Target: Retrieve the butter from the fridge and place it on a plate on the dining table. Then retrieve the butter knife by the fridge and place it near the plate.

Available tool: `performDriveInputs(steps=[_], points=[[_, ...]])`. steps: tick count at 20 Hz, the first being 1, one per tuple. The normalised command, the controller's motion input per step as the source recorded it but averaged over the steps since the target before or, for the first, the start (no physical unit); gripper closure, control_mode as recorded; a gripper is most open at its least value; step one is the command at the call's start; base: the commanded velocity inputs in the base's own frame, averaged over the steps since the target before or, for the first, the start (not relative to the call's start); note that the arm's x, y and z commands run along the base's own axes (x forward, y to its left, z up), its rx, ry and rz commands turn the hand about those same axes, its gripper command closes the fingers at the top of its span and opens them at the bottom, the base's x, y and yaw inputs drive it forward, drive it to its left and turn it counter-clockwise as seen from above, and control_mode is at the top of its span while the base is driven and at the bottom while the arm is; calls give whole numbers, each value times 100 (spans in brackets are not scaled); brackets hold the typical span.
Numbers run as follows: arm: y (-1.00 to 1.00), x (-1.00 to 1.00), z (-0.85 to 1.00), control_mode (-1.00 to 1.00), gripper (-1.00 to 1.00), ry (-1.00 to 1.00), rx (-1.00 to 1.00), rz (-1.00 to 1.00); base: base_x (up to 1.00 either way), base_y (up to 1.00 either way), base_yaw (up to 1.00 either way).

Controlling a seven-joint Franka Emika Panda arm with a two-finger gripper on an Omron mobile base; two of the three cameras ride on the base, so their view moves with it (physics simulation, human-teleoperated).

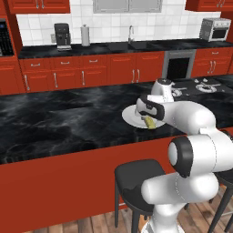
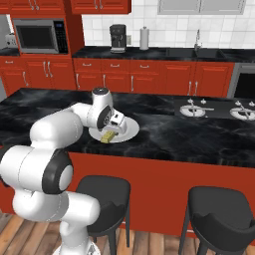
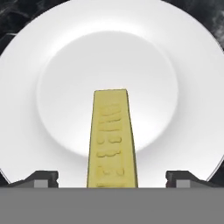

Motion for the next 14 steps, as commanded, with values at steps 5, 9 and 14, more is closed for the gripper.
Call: performDriveInputs(steps=[5,9,14], points=[[1,0,45,-100,-100,8,0,0,0,0,0],[0,-51,100,-100,-100,1,0,0,0,0,0],[10,-97,64,-100,-100,19,0,3,0,0,0]])
